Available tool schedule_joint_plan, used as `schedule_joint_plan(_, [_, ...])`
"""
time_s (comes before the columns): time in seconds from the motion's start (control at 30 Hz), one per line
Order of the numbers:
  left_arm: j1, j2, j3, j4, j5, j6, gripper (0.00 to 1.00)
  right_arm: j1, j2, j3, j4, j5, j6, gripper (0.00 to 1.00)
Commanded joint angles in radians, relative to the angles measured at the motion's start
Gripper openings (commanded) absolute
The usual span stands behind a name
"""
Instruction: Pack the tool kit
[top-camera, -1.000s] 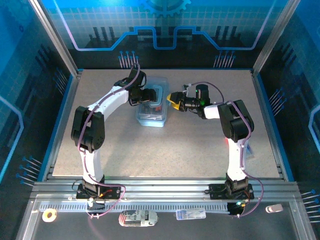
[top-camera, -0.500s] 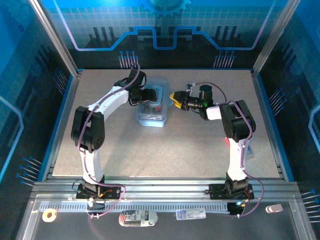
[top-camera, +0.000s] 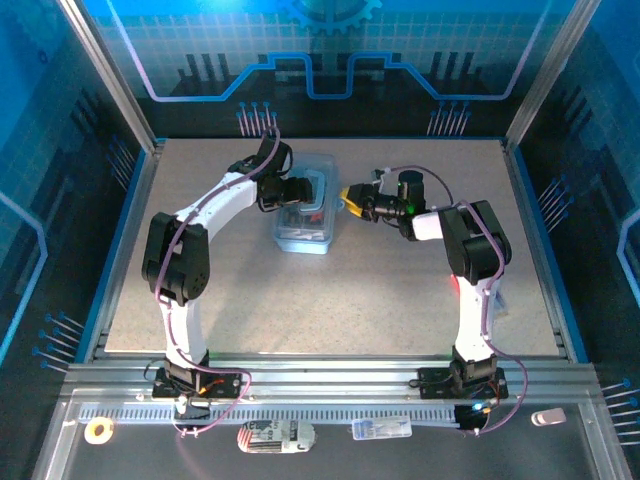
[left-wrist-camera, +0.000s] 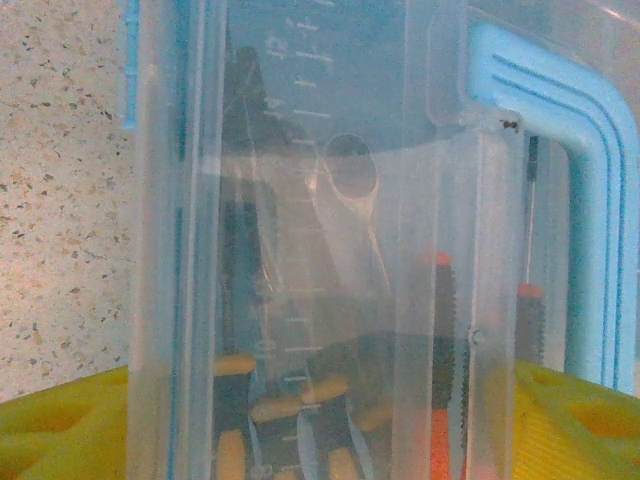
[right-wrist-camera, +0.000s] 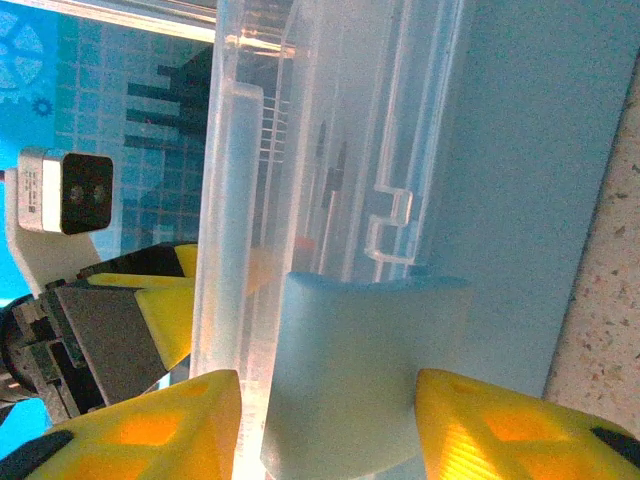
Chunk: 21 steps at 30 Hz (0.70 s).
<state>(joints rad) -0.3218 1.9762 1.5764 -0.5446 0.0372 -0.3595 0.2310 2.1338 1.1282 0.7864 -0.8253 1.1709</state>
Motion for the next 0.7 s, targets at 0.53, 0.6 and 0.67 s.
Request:
schedule_joint_plan(0.53, [-0.019,0.165,-0.107,-0.123,0.055,0.000,0.52,0.022,-0.011,0.015,0.020,0.015,0.020,0.50])
schedule_joint_plan(0.6, [-0.019,0.164,-0.108,-0.123,0.059,-0.003,0.52,0.024,-0.009,0.022,-0.024,0.024,-0.007,0.50])
schedule_joint_plan(0.67, [-0.019,0.165,-0.106,-0.123,0.057,-0.001,0.52,0.022,-0.003,0.028,-0.057,0.031,-0.031,0.50])
